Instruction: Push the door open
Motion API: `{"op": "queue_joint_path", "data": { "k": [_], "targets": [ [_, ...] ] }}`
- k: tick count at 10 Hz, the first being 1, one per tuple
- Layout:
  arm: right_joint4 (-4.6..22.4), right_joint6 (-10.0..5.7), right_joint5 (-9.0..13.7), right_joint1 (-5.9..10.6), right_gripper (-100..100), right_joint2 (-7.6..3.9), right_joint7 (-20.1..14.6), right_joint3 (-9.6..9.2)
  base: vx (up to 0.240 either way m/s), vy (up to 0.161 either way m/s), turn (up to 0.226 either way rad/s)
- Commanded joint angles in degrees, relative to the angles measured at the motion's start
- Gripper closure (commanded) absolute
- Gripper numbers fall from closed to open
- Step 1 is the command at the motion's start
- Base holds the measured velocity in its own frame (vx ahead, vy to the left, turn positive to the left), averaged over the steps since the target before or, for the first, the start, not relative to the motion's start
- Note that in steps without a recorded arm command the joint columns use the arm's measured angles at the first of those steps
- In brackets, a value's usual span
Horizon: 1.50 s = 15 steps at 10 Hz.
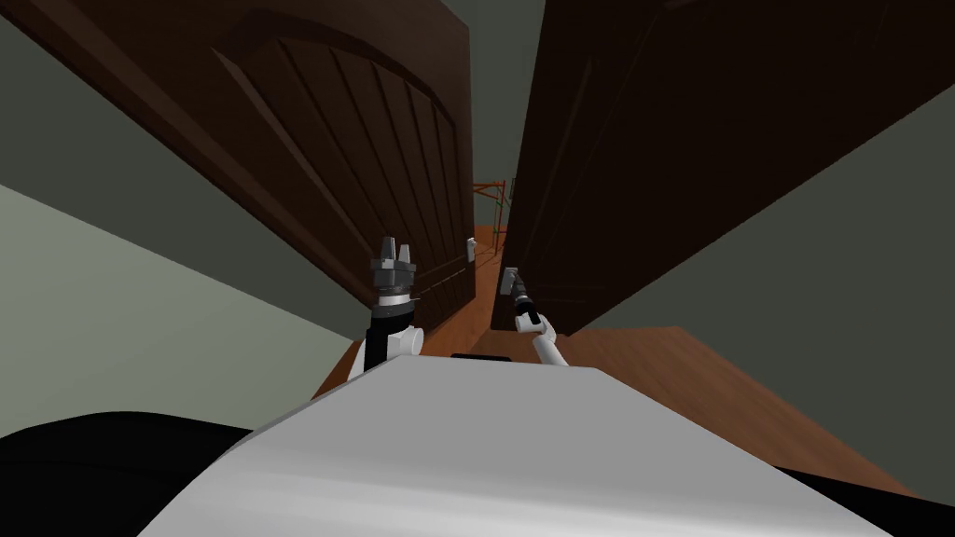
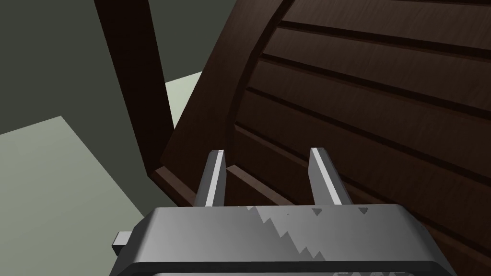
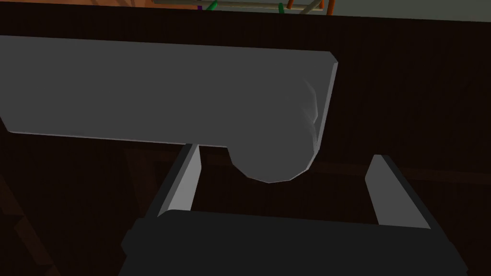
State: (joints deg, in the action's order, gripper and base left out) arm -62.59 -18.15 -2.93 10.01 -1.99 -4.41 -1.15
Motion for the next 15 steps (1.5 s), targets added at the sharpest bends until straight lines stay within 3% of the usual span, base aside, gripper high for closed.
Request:
{"op": "queue_joint_path", "data": {
  "k": [1,2,3,8,9,15],
  "targets": [
    [0.31,-0.06,0.04,0.19,-100,0.51,0.06,0.22,0.192,0.018,0.02],
    [0.12,0.01,0.03,0.09,-100,0.29,0.02,0.12,0.083,0.011,0.005],
    [0.12,0.01,0.03,0.09,100,0.29,0.02,0.12,-0.01,-0.002,-0.004],
    [0.12,0.01,0.03,0.09,100,0.29,0.02,0.12,-0.016,-0.002,0.001],
    [0.55,-0.2,0.38,0.49,100,-0.08,1.15,2.21,0.018,0.009,0.129],
    [1.52,-1.16,1.6,2.07,100,-0.91,4.57,9.0,0.044,0.0,0.111]
  ]
}}
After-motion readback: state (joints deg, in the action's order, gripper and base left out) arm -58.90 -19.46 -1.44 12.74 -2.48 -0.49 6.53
